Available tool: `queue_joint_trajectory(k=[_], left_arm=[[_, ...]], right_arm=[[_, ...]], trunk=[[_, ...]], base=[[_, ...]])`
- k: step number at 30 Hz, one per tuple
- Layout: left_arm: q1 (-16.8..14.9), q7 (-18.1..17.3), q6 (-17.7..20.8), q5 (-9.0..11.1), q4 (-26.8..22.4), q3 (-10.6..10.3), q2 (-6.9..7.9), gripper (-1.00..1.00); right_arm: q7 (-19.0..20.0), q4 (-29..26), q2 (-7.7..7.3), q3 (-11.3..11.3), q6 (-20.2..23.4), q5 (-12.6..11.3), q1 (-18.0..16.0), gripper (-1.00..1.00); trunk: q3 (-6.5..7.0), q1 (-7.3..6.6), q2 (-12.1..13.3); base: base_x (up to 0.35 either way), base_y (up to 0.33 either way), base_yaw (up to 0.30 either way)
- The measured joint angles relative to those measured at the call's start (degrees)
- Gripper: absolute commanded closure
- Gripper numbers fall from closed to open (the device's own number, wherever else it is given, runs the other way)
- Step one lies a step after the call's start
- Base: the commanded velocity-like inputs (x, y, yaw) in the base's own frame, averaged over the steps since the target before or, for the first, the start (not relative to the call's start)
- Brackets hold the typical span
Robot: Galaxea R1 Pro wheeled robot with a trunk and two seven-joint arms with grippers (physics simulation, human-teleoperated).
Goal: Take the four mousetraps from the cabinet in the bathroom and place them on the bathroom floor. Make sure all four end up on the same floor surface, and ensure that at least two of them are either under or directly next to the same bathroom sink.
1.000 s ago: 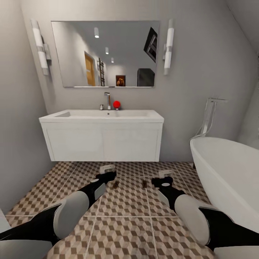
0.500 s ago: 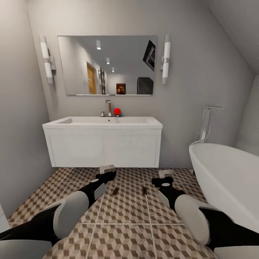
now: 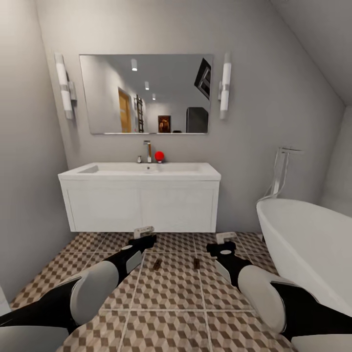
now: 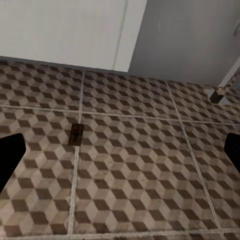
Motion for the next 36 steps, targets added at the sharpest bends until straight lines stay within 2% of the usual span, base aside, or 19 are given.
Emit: queue_joint_trajectory(k=[3,14,22,36], left_arm=[[0.22,0.0,0.03,-0.07,0.15,0.0,0.34,-1.0],[0.93,-0.5,2.16,0.16,0.46,-0.02,5.51,-1.0],[3.63,-0.67,2.6,0.34,0.49,-0.01,8.09,-1.0],[9.15,-0.63,2.74,0.38,0.45,-0.02,8.55,-1.0]], right_arm=[[0.04,0.26,-0.3,-0.01,-0.05,0.03,0.41,-1.0],[0.59,0.56,-4.97,-0.03,-0.01,-0.11,5.39,-1.0],[0.63,0.61,-6.71,-0.09,-0.05,-0.22,9.07,-1.0],[0.68,0.7,-7.36,-0.1,0.17,-0.27,13.39,-1.0]], trunk=[[0.54,-0.66,1.2],[2.51,-3.07,5.62],[3.94,-4.83,8.83],[6.46,-7.91,14.44]], base=[[0.0,0.0,0.0],[0.0,0.0,0.0],[0.0,0.0,0.0],[0.0,0.0,0.0]])
